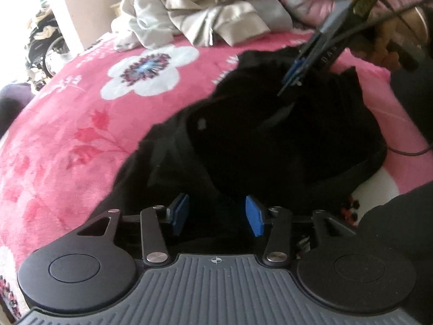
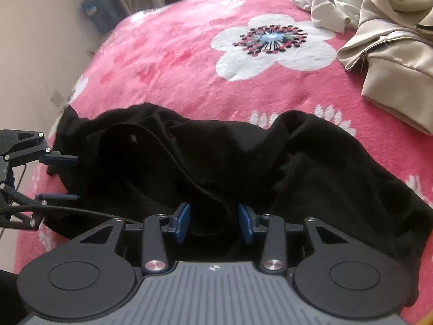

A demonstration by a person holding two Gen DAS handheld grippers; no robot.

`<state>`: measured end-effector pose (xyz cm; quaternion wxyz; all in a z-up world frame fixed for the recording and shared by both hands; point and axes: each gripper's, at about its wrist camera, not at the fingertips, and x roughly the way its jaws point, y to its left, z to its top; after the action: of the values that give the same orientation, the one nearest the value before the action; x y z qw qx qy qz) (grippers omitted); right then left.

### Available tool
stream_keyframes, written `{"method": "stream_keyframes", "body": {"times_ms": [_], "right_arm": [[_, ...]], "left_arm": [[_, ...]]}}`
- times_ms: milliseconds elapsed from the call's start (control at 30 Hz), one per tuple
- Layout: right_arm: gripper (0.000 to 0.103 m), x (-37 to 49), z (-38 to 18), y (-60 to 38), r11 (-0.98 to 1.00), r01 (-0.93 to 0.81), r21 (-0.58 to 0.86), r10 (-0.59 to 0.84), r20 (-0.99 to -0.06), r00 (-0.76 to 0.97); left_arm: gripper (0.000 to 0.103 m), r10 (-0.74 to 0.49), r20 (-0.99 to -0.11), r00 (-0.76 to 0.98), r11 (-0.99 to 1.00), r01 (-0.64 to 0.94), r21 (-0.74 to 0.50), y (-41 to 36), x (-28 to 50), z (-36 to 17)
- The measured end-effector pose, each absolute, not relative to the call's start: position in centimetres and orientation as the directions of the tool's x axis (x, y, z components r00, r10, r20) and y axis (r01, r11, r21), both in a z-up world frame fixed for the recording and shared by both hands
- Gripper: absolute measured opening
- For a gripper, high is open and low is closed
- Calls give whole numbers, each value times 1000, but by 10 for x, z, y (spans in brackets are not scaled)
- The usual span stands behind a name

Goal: Fold clothes

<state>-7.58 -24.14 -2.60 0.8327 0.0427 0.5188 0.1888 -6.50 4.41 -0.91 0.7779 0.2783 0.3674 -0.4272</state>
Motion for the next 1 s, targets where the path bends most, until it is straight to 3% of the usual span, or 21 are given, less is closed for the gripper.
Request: {"method": "stream_keyframes", "body": {"times_ms": [100,200,333,467,1000], "right_arm": [[38,-76,-28,-238,934,-267,238,331,-857,395],[20,-78,-29,-235,943,-263,204,300,-865,402],[4,-86,-23,-236,949,-266,168,276,-851,447],[2,-92,-12,-235,954,-274,121,250,-825,506],[2,-34,57,-217,921,-387,-41,279,-623,731]], "left_arm": [[47,-423,-821,384,509,850,136,36,-62,-18],[41,-370,-830,418,549,819,168,30,-58,-26],[11,-316,-829,462,604,772,200,33,-55,-25],[3,-293,-814,502,656,725,211,41,-53,-18],[1,-248,-579,777,874,437,213,75,12,69]]}}
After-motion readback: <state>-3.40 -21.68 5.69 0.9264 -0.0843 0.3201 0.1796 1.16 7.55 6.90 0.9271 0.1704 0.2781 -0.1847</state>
